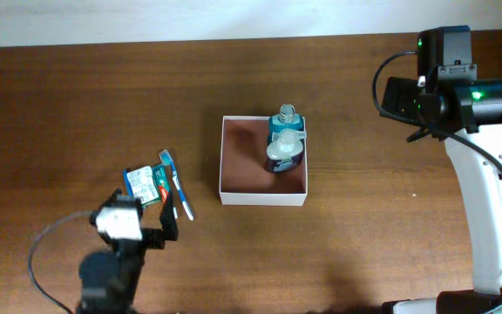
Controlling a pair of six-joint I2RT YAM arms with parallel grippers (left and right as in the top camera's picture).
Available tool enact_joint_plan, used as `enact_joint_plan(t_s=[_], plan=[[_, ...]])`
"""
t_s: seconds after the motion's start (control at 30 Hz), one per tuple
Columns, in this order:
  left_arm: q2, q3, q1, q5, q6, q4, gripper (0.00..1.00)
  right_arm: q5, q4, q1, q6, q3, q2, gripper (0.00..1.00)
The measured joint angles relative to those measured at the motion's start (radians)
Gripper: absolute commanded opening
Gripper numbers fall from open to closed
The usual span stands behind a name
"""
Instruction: Pack container
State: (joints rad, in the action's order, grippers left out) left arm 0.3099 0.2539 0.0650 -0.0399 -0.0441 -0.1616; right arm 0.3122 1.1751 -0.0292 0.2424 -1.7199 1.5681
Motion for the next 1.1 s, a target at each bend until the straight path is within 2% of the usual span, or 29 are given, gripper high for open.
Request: enact_joint_plan(t_s=[0.2, 0.3, 0.4, 0.43, 0.5, 0.63, 0.83, 1.1], plan=[[0.501, 0.401, 0.0, 0.059, 0.0, -0.235, 0.99, 0.002, 0.0, 0.0, -0.003, 0.002, 0.0, 0.99], [0.684, 0.547, 0.0, 0.066, 0.0, -0.283, 0.99, 0.002, 0.0, 0.0, -0.003, 0.002, 0.001, 0.99], [0.791, 0.613, 0.0, 0.05, 0.0, -0.287, 0.99, 0.002, 0.0, 0.0, -0.003, 0.002, 0.001, 0.99], [0.837, 0.627, 0.0, 0.04, 0.0, -0.28, 0.93, 0.002, 0.0, 0.0, -0.003, 0.002, 0.001, 0.99], [0.883, 0.627, 0.0, 0.04, 0.003, -0.278, 0.83, 0.002, 0.0, 0.0, -0.003, 0.002, 0.002, 0.99], [0.957, 0.627, 0.0, 0.052, -0.01, -0.315, 0.83, 0.002, 0.0, 0.0, -0.003, 0.002, 0.002, 0.99], [1.023, 0.627, -0.027, 0.09, -0.152, -0.371, 0.78, 0.002, 0.0, 0.0, -0.003, 0.002, 0.002, 0.99], [1.156, 0.627, -0.08, 0.096, -0.232, -0.371, 0.78, 0.002, 0.0, 0.0, -0.003, 0.002, 0.002, 0.98]])
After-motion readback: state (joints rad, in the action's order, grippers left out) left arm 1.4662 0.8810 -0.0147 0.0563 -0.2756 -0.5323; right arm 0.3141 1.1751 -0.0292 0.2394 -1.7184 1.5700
